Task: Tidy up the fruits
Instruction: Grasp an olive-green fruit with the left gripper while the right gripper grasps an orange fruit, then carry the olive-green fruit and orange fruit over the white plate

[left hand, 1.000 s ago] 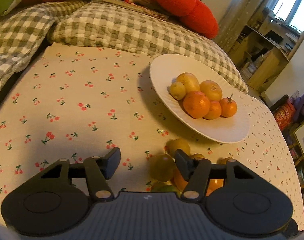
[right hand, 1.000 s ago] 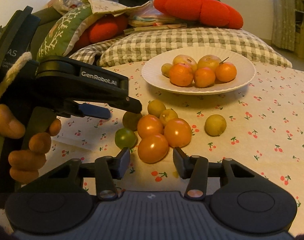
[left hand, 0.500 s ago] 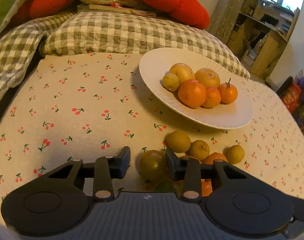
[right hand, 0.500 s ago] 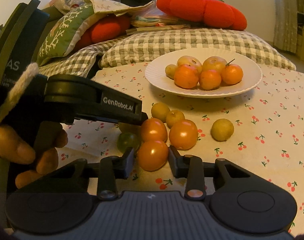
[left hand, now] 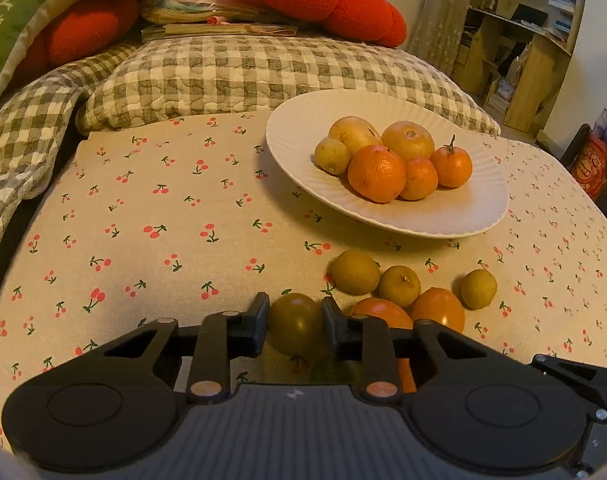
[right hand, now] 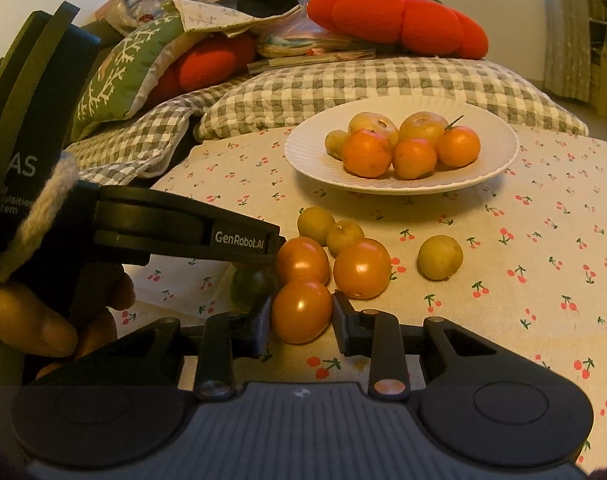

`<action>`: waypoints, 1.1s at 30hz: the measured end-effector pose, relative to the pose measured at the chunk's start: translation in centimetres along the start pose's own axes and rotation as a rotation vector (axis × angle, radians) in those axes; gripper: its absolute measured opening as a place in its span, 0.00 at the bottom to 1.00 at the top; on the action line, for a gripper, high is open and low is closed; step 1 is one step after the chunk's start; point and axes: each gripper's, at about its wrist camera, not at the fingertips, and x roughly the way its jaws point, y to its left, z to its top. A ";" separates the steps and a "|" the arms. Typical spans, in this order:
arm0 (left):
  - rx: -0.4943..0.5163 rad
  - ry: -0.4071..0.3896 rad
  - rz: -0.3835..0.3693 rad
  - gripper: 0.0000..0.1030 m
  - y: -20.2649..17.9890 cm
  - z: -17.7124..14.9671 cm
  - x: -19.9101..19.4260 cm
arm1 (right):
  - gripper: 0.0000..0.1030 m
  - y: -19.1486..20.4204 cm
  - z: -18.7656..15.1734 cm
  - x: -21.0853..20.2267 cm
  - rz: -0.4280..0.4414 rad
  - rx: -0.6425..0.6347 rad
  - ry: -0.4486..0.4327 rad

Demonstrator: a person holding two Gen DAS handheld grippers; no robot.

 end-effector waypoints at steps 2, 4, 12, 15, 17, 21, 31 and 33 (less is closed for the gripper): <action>0.001 0.000 0.000 0.24 0.0 0.0 0.0 | 0.28 0.0 -0.1 -0.1 0.003 0.002 -0.001; 0.001 0.000 0.000 0.24 0.0 0.0 0.0 | 0.28 -0.1 -0.1 -0.2 0.006 0.004 -0.001; -0.007 0.001 -0.003 0.23 0.0 0.0 -0.1 | 0.28 -0.1 -0.3 -0.6 0.010 0.019 -0.006; -0.001 0.001 0.001 0.23 -0.1 0.0 -0.1 | 0.28 -0.1 -0.3 -0.8 0.008 0.022 -0.008; 0.005 0.000 0.005 0.23 -0.2 0.0 -0.1 | 0.28 -0.1 -0.3 -0.9 0.007 0.024 -0.011; 0.008 -0.001 0.007 0.23 -0.2 0.1 -0.3 | 0.28 -0.2 -0.2 -1.3 0.003 0.025 -0.020; -0.029 -0.047 -0.009 0.23 0.7 1.2 -1.5 | 0.28 -1.5 0.4 -2.7 -0.010 0.028 -0.062; -0.029 -0.062 -0.016 0.23 0.6 1.5 -1.9 | 0.28 -1.8 0.5 -2.8 -0.012 0.035 -0.070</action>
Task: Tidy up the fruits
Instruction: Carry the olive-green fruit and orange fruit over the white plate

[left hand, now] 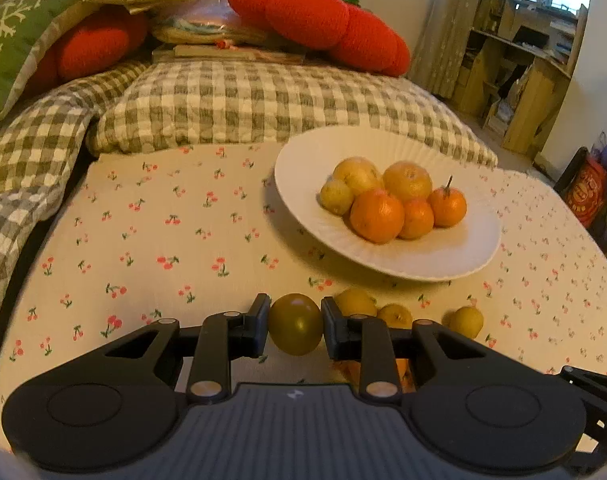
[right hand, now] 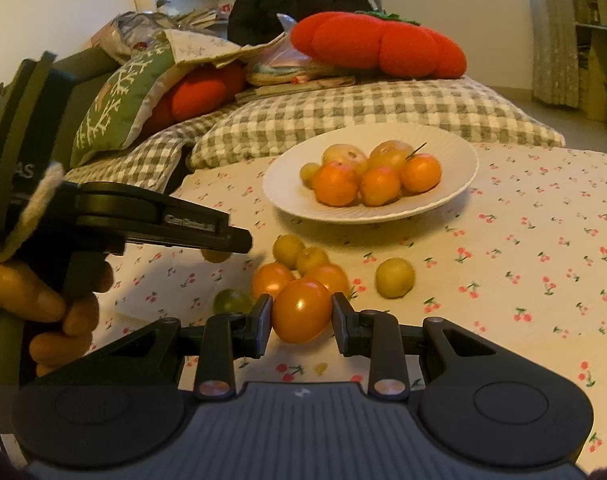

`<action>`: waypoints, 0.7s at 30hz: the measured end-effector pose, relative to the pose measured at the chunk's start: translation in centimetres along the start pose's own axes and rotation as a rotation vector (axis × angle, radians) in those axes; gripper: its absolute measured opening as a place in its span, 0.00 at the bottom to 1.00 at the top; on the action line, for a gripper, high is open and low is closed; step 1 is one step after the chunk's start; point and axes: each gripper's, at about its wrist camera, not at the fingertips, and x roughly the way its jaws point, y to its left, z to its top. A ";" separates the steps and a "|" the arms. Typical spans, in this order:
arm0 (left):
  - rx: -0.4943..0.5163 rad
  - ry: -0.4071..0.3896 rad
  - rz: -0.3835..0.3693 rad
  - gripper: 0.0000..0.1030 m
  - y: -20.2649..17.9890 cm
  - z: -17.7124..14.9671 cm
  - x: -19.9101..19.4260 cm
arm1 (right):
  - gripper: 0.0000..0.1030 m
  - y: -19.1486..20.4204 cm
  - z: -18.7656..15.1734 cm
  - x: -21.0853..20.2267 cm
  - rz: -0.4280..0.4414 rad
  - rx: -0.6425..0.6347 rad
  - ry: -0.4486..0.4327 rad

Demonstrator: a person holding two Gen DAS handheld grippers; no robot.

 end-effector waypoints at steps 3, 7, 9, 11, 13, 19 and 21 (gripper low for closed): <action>0.012 -0.034 -0.020 0.23 -0.3 0.5 -0.5 | 0.28 -0.5 0.4 -0.1 0.001 0.009 -0.011; 0.018 -0.066 -0.051 0.23 -0.6 1.1 -0.9 | 0.28 -1.6 1.3 -0.3 0.025 0.029 -0.025; 0.027 -0.077 -0.066 0.23 -1.0 1.6 -1.0 | 0.28 -2.2 2.0 -0.5 0.021 0.027 -0.041; 0.038 -0.094 -0.079 0.23 -1.4 2.2 -1.1 | 0.28 -3.0 2.8 -0.5 0.017 0.028 -0.061; 0.039 -0.107 -0.093 0.23 -1.7 3.0 -1.1 | 0.28 -3.8 3.5 -0.4 0.012 0.026 -0.082; 0.005 -0.146 -0.122 0.23 -2.1 5.9 0.1 | 0.28 -6.3 6.7 0.9 0.008 0.006 -0.111; -0.005 -0.142 -0.115 0.23 -1.9 7.0 1.4 | 0.28 -7.2 8.2 1.7 0.008 -0.006 -0.121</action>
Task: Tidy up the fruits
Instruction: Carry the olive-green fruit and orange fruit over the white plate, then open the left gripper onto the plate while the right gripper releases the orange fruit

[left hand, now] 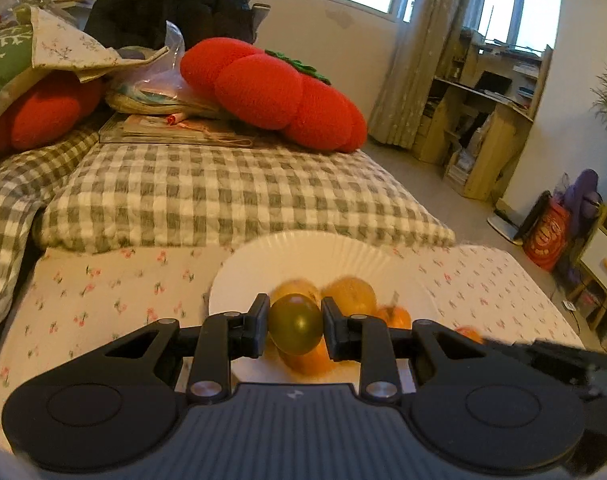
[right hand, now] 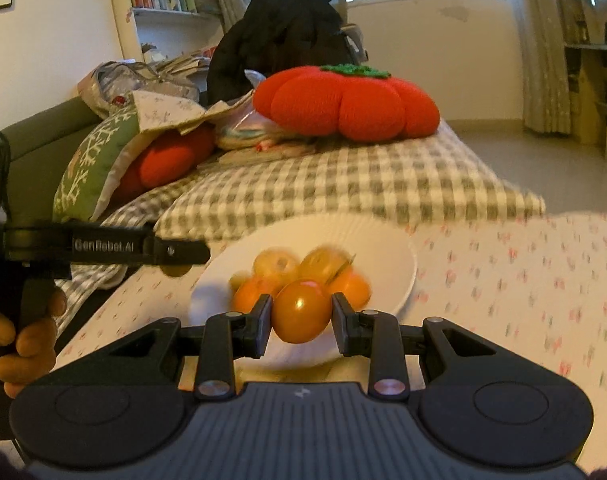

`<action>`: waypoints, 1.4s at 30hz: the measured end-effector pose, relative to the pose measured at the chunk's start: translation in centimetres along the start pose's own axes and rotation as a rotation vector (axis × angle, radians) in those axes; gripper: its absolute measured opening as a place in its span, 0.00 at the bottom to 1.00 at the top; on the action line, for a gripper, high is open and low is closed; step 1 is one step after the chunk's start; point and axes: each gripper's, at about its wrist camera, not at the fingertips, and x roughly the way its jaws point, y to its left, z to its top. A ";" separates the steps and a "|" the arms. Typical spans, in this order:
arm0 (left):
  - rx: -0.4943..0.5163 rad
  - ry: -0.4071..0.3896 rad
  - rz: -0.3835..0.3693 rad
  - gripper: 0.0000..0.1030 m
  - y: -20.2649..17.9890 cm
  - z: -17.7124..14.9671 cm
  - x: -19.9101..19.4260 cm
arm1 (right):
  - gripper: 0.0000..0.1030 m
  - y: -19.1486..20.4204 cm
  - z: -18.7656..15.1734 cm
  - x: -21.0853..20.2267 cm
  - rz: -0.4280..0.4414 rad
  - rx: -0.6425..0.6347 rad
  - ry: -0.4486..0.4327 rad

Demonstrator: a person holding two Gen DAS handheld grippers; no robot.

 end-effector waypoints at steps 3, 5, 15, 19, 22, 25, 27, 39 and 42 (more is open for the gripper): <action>-0.044 0.021 0.004 0.23 1.0 1.1 2.3 | 0.28 -1.8 2.1 1.7 0.010 0.033 -0.001; -0.080 0.031 0.001 0.23 1.7 1.5 3.4 | 0.28 -2.9 3.0 3.2 0.014 0.065 0.017; -0.143 0.075 -0.001 0.23 3.0 1.4 6.7 | 0.28 -5.0 2.4 7.4 0.011 0.117 0.100; -0.108 0.070 0.010 0.24 2.7 1.1 6.7 | 0.28 -5.4 2.1 7.5 0.022 0.131 0.115; -0.079 0.070 0.026 0.24 2.3 1.2 6.9 | 0.28 -5.5 2.1 7.6 0.023 0.131 0.114; -0.088 0.077 0.026 0.24 2.5 1.1 6.8 | 0.29 -5.6 2.2 7.4 0.025 0.146 0.114; -0.081 0.081 0.033 0.25 2.5 1.0 6.7 | 0.30 -5.7 2.2 7.3 0.027 0.151 0.115; -0.101 0.088 0.047 0.37 2.7 0.8 3.3 | 0.38 -5.8 2.3 4.5 0.009 0.211 0.090; -0.111 0.095 0.057 0.38 2.6 0.5 2.0 | 0.38 -5.4 2.5 4.1 -0.003 0.219 0.089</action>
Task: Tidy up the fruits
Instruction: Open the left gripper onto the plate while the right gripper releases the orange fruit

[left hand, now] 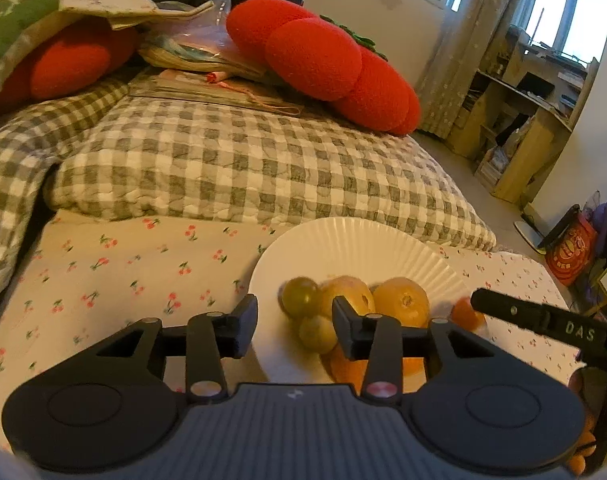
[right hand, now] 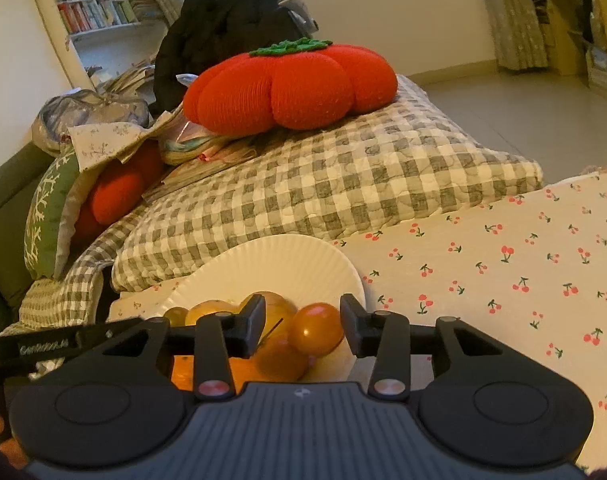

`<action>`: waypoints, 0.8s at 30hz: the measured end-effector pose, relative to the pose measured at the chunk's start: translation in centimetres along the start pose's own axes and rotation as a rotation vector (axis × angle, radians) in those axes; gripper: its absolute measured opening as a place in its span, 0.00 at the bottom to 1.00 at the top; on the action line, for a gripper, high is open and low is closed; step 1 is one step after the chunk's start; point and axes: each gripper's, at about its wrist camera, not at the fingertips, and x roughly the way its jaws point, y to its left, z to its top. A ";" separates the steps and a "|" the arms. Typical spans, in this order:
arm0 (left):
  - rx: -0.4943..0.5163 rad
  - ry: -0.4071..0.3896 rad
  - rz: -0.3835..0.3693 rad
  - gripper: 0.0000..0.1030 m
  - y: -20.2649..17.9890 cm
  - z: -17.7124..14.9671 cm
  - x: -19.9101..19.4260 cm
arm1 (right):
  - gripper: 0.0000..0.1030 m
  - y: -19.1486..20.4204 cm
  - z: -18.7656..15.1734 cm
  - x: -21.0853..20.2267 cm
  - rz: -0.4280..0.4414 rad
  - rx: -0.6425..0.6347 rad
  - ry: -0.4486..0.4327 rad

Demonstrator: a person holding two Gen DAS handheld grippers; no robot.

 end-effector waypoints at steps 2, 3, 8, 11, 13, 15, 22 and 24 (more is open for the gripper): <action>0.000 -0.002 0.006 0.39 0.1 -0.4 -1.2 | 0.38 0.2 -0.2 -1.0 0.008 0.009 -0.010; 0.001 -0.004 0.011 0.40 0.2 -0.5 -1.7 | 0.38 0.3 -0.5 -1.5 0.012 0.017 -0.013; -0.006 0.006 0.025 0.44 0.5 -1.9 -4.4 | 0.38 0.6 -2.6 -4.3 0.018 0.033 -0.011; -0.013 0.017 0.023 0.45 0.6 -2.8 -5.8 | 0.38 1.3 -4.0 -6.5 0.021 0.023 -0.039; -0.018 0.021 0.018 0.45 0.7 -3.5 -6.9 | 0.38 1.9 -4.6 -7.7 0.031 0.027 -0.047; -0.013 0.023 0.019 0.47 0.5 -4.1 -7.7 | 0.40 2.6 -5.2 -8.7 0.040 0.017 -0.050; 0.048 0.033 0.028 0.50 -1.0 -6.6 -10.1 | 0.46 5.5 -6.8 -10.8 0.043 -0.074 -0.059; 0.049 0.036 0.020 0.50 -1.2 -7.1 -10.5 | 0.46 6.0 -7.3 -11.3 0.045 -0.097 -0.060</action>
